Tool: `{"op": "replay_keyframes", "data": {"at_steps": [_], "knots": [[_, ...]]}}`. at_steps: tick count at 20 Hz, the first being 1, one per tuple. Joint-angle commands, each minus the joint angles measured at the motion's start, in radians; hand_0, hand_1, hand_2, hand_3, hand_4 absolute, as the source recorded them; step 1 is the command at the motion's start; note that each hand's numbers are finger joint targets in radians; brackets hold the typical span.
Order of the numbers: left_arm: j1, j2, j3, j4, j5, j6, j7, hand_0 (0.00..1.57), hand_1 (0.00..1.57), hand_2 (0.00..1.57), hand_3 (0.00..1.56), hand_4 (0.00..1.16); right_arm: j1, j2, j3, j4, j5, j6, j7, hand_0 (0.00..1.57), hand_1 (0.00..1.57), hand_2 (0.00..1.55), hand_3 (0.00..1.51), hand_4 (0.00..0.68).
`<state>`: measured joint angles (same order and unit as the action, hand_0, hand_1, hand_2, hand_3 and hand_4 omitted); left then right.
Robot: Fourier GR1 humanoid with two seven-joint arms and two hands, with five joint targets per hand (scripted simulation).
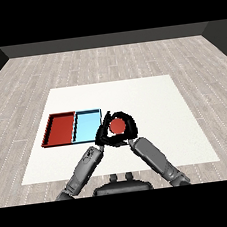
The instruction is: Pick the red can and put it in the red box
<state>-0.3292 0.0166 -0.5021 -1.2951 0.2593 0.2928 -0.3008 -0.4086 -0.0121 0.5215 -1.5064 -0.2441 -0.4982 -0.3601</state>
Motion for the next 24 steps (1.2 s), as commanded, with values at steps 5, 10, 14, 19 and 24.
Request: {"op": "replay_keyframes", "data": {"at_steps": [5,10,14,19,24], "knots": [[0.024,-0.015,0.0,-0.011,0.012,0.076,-0.007,0.0,0.0,0.0,0.0,0.66,0.005,0.011,0.033,-0.028,0.028,-0.037,0.034,1.51,1.51,1.46,1.4,0.642],[-0.045,-0.016,-0.087,0.043,0.125,0.259,-0.002,1.57,1.57,1.57,1.49,1.13,-0.022,0.012,0.105,0.047,-0.041,-0.097,-0.055,1.51,1.51,1.45,1.39,0.649],[-0.077,-0.015,-0.017,0.068,0.092,0.232,0.024,1.57,1.57,1.56,1.48,1.12,-0.063,0.011,0.029,0.063,-0.044,-0.037,-0.034,1.49,1.49,1.44,1.39,0.651],[-0.097,-0.015,-0.106,0.116,0.172,0.327,-0.083,1.57,1.57,1.55,1.47,1.14,-0.04,0.011,0.034,0.02,-0.029,-0.035,-0.001,1.48,1.48,1.44,1.39,0.642],[-0.087,-0.015,0.013,0.095,0.123,0.221,-0.144,1.57,1.57,1.57,1.5,1.14,-0.04,0.011,0.108,0.052,-0.083,-0.079,-0.043,1.44,1.44,1.39,1.34,0.406]]}}
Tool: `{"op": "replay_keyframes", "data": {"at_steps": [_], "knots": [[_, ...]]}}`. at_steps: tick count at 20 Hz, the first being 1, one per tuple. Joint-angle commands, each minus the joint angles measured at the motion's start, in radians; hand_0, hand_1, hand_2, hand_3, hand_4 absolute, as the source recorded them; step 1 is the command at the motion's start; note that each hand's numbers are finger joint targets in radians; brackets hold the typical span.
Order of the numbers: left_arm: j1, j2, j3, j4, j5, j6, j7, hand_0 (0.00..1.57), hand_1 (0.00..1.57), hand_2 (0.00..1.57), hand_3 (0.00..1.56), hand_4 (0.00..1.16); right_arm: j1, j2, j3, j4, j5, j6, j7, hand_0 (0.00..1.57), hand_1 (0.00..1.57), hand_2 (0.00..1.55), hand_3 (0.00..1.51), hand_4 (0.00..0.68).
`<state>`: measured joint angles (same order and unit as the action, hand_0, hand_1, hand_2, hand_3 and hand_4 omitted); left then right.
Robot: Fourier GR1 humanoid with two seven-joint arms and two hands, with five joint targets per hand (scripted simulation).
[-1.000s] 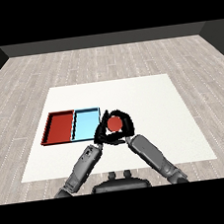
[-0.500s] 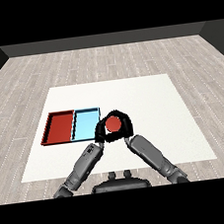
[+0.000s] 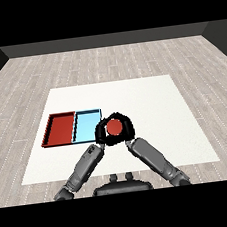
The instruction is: Pick the red can and put it in the red box
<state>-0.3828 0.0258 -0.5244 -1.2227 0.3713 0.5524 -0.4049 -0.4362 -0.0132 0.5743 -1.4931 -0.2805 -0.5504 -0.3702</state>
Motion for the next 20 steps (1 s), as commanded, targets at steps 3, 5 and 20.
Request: {"op": "replay_keyframes", "data": {"at_steps": [3,5,20], "knots": [[0.003,-0.025,-0.007,-0.012,0.026,0.015,-0.081,1.57,1.57,1.57,1.51,1.15,-0.004,0.008,-0.017,0.008,0.058,0.011,0.112,0.0,0.0,0.0,0.0,0.0],[0.002,-0.025,-0.009,-0.009,0.029,0.016,-0.086,1.57,1.57,1.57,1.51,1.15,-0.001,0.013,-0.022,0.006,0.086,0.018,0.133,0.0,0.0,0.0,0.0,0.0],[0.007,-0.025,-0.009,-0.009,-0.035,0.082,-0.066,1.57,1.57,1.57,1.48,1.13,0.06,0.009,-0.104,-0.041,0.131,0.101,0.192,0.0,0.0,0.0,0.0,0.0]]}}
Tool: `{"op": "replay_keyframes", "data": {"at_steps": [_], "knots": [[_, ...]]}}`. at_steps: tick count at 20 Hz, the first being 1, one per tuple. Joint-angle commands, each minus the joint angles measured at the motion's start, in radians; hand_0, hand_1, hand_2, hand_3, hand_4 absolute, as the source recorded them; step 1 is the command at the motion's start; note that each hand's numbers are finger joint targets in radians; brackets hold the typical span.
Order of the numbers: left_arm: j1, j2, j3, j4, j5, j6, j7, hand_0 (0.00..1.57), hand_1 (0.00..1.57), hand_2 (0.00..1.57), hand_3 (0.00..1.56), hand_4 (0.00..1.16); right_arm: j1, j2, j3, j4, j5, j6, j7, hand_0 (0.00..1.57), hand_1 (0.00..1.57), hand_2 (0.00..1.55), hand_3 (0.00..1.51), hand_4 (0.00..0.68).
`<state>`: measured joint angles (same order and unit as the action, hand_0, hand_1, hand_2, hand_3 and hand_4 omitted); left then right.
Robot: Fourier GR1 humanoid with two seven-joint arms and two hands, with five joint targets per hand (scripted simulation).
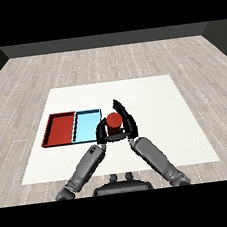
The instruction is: Pick the red can and put it in the red box
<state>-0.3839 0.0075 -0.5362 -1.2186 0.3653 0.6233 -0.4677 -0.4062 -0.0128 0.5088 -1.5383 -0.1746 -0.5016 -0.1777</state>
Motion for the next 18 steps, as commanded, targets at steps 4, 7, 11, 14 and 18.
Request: {"op": "replay_keyframes", "data": {"at_steps": [4,7,11,14,18], "knots": [[0.037,-0.007,0.039,-0.052,-0.05,-0.012,0.025,1.57,1.57,1.57,1.47,1.13,0.062,0.012,-0.066,-0.037,-0.022,0.079,-0.003,0.0,0.0,0.0,0.0,0.0],[0.034,-0.002,0.089,-0.041,-0.063,-0.032,0.028,1.57,1.57,1.57,1.45,1.13,0.103,-0.003,-0.124,-0.078,-0.036,0.124,-0.039,0.0,0.0,0.0,0.0,0.0],[-0.024,-0.007,0.125,-0.024,-0.08,-0.033,0.069,1.57,1.57,1.56,1.47,1.13,0.229,-0.079,-0.102,-0.282,-0.003,0.129,0.011,0.0,0.0,0.0,0.0,0.0],[0.044,0.048,0.166,-0.066,-0.101,-0.068,0.053,1.57,1.57,1.57,1.47,1.13,0.243,-0.049,-0.137,-0.29,-0.046,0.164,0.007,0.0,0.0,0.0,0.0,0.0],[-0.013,0.099,0.256,-0.036,-0.083,-0.099,0.062,1.57,1.57,1.57,1.48,1.13,0.343,-0.151,-0.236,-0.391,-0.097,0.221,0.008,0.0,0.0,0.0,0.0,0.0]]}}
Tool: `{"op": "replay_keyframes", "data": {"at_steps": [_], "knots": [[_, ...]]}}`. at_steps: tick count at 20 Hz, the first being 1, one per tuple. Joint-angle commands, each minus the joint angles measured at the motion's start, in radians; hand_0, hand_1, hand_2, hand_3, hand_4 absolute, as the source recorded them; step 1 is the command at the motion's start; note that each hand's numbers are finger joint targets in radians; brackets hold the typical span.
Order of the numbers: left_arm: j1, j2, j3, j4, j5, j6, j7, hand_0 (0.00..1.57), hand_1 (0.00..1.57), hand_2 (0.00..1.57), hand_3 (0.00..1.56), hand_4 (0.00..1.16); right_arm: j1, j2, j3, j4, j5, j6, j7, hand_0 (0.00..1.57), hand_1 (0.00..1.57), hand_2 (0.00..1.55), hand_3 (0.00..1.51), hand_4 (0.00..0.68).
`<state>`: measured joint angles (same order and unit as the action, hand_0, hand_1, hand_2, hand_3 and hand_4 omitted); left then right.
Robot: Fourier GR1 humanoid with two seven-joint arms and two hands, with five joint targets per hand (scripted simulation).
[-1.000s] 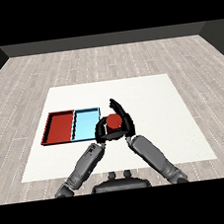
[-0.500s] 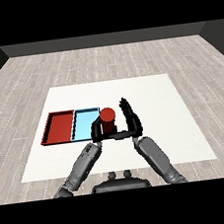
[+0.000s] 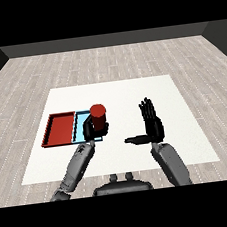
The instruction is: Pick the red can and put it in the red box
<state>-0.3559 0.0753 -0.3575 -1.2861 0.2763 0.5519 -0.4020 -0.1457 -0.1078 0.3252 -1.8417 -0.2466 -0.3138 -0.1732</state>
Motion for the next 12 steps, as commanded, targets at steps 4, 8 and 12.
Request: {"op": "replay_keyframes", "data": {"at_steps": [4,8,12], "knots": [[0.009,0.14,0.106,-0.079,-0.031,0.008,0.121,1.57,1.57,1.57,1.48,1.14,0.148,-0.073,-0.106,-0.047,-0.075,0.101,-0.051,0.0,0.0,0.0,0.0,0.0],[-0.012,0.263,0.163,-0.061,-0.067,0.013,0.196,1.57,1.57,1.57,1.49,1.11,0.185,-0.098,-0.141,-0.021,-0.069,0.098,-0.039,0.0,0.0,0.0,0.0,0.0],[-0.029,0.394,0.212,0.05,-0.109,-0.023,0.238,1.57,1.57,1.54,1.47,1.13,0.214,-0.106,-0.171,0.009,-0.087,0.131,-0.076,0.0,0.0,0.0,0.0,0.0]]}}
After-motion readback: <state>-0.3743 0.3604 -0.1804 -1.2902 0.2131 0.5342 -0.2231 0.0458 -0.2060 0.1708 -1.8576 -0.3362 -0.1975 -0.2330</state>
